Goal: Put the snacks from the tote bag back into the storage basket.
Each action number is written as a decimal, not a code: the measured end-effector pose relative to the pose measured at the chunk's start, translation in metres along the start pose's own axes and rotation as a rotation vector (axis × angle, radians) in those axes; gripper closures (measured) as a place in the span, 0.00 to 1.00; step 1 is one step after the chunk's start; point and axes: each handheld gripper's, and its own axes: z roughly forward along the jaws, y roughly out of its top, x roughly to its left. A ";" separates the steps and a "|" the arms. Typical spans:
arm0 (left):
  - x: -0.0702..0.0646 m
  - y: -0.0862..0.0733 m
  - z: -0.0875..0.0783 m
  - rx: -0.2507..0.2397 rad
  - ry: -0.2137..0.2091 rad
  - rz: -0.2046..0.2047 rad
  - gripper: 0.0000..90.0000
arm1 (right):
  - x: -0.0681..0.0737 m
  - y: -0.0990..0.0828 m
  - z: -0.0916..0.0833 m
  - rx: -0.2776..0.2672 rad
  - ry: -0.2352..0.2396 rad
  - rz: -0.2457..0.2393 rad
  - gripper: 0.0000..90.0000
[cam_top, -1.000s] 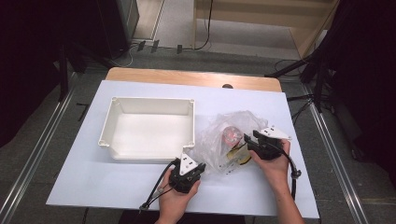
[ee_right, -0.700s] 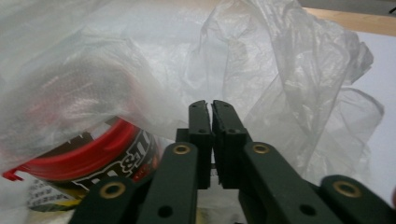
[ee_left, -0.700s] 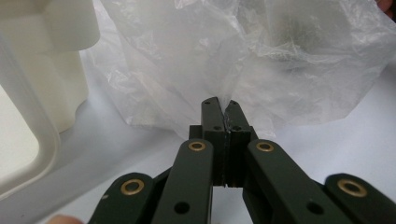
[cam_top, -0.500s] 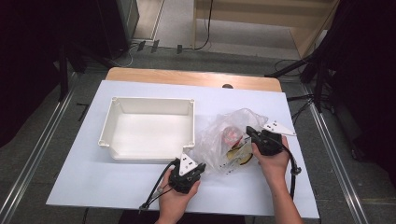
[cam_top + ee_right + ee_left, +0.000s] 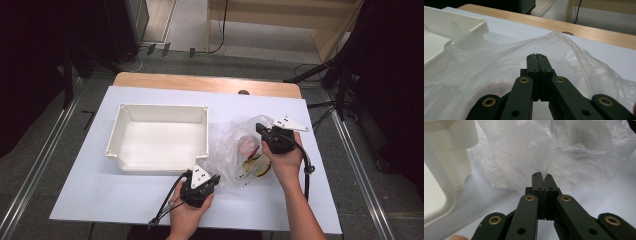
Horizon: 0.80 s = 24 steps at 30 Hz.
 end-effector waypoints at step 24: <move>0.000 0.000 0.000 0.002 0.003 0.006 1.00 | -0.019 -0.046 -0.023 0.101 -0.030 -0.056 0.55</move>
